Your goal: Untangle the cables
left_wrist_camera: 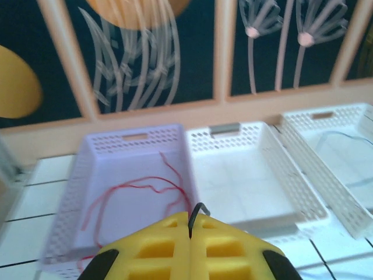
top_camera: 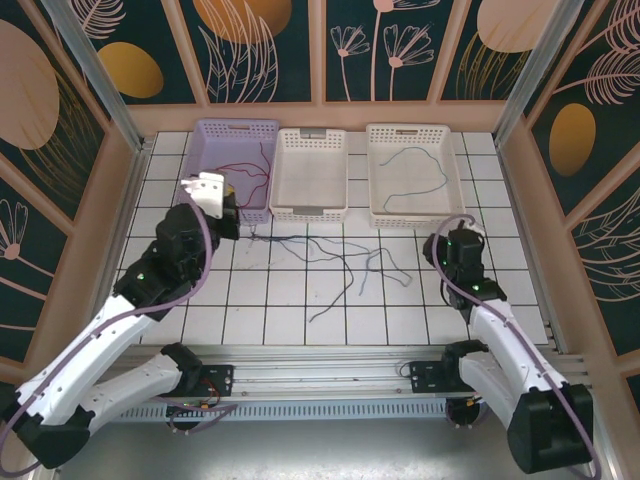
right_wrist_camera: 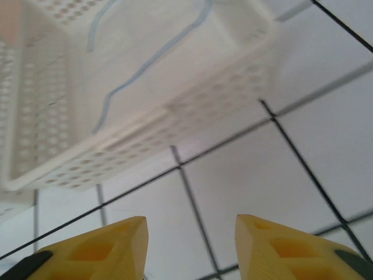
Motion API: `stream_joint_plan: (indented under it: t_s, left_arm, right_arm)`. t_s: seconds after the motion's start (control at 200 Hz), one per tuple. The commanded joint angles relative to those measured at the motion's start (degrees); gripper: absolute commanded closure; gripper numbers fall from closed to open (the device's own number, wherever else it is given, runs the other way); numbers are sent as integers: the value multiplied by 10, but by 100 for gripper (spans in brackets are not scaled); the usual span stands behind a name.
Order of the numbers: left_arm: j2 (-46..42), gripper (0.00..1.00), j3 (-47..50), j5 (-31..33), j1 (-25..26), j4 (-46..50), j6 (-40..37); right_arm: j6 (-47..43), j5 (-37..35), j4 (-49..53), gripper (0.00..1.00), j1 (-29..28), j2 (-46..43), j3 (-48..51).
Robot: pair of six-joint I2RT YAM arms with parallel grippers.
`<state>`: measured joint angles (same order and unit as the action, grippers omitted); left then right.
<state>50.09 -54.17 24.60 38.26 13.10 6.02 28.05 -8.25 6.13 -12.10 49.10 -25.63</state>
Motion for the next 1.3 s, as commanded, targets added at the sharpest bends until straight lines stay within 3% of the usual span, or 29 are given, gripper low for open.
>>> stream_joint_plan:
  t_s: [0.0,0.225,0.315,0.606,0.826,1.051,1.186,1.246,1.296]
  left_arm:
    - [9,100,23,-91,-1,-69,19]
    - [-32,100,80,-146,-2,-113,18]
    - [-67,100,111,-169,-1,-134,20]
    - [-91,100,135,-184,-1,-142,22]
    - [-89,100,136,-198,-2,-144,27]
    - [-86,100,134,-210,-1,-141,36]
    - [-81,100,131,-219,-1,-139,39]
    - [-79,100,130,-219,-2,-137,40]
    - [-79,100,130,-216,-1,-136,39]
  right_arm:
    - [-52,45,-18,53,-49,17,-27]
    - [-136,71,-125,47,-224,148,-63]
    - [-171,47,-135,46,-265,233,-108]
    - [-192,12,-52,47,-262,459,-256]
    - [-191,-1,-68,46,-261,522,-270]
    - [-192,33,-90,48,-245,575,-286]
    - [-188,70,-105,54,-228,602,-283]
    - [-186,89,-110,68,-222,607,-277]
    - [-180,86,-110,85,-220,607,-271]
